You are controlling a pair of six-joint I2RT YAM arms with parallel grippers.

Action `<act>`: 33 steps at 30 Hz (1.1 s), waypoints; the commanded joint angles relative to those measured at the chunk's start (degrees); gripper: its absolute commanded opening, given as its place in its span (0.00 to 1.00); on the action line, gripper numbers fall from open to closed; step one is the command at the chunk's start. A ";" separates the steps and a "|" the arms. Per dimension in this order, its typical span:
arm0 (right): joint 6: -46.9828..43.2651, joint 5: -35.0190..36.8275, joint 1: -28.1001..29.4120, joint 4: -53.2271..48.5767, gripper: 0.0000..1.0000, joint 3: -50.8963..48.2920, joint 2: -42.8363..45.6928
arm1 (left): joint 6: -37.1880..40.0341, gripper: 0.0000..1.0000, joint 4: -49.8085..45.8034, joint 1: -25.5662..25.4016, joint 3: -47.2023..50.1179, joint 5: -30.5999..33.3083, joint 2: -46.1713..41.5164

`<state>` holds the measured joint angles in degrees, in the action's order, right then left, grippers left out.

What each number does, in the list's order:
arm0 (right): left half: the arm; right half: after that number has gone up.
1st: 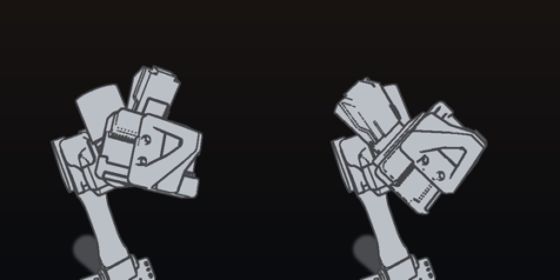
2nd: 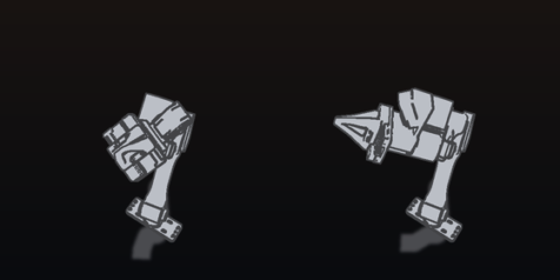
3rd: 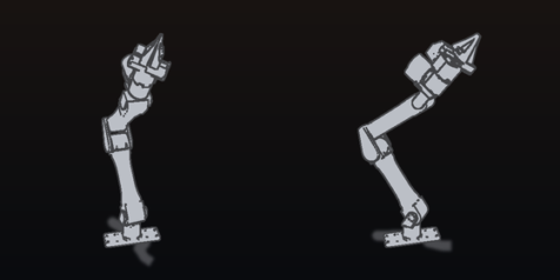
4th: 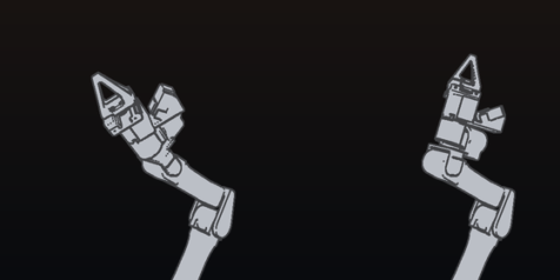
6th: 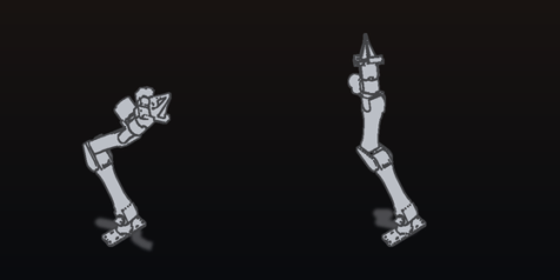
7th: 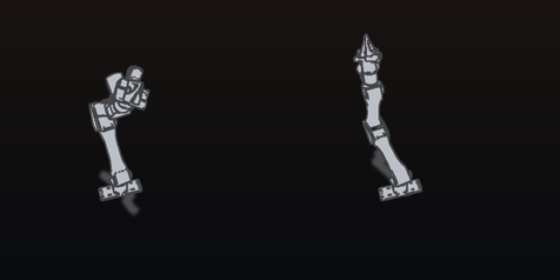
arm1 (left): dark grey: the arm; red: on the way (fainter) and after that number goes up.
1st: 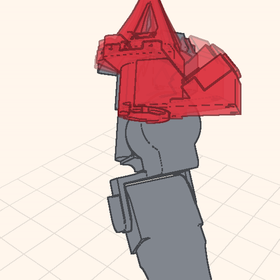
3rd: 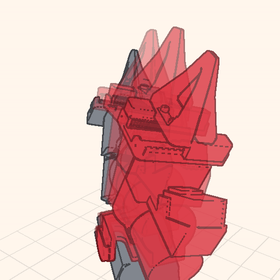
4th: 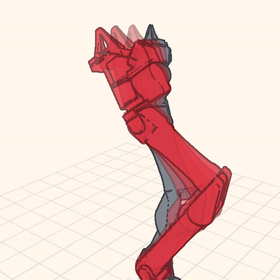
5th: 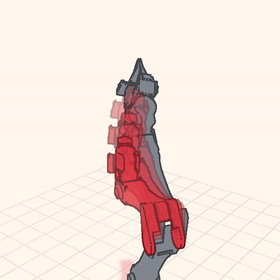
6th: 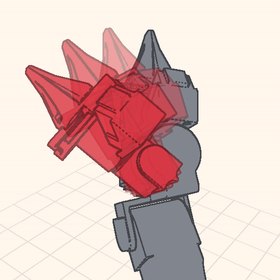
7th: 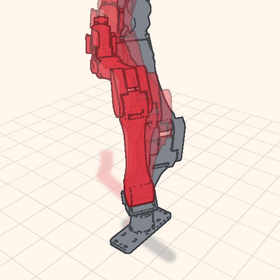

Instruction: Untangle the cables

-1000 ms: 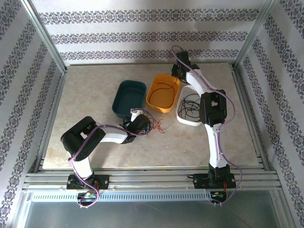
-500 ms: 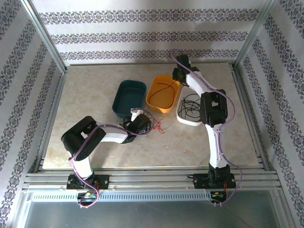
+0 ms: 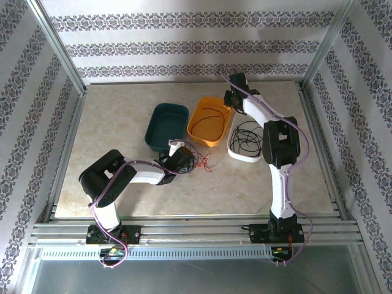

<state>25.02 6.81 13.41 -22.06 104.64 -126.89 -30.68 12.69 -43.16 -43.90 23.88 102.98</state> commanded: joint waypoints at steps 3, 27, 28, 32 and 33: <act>-3.16 2.87 1.51 2.84 0.38 -4.83 6.42 | 2.85 0.99 -6.89 1.14 2.06 -2.86 4.25; 3.79 -6.72 -3.17 3.32 0.34 1.84 -1.48 | 2.89 0.99 -7.07 1.14 2.06 -2.81 4.38; 3.93 -6.88 -3.17 3.24 0.34 2.17 -1.75 | 2.90 0.99 -7.06 1.17 2.07 -2.91 4.44; 4.43 -8.20 -3.13 3.21 0.33 2.95 -2.79 | 2.97 0.99 -7.10 1.14 1.90 -2.96 4.51; 4.60 -8.24 -3.13 3.10 0.33 3.08 -3.00 | 2.97 0.99 -7.15 1.14 1.81 -3.05 4.59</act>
<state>28.49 0.10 10.00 -18.96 105.93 -128.68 -30.48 13.02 -43.11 -43.75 23.81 102.94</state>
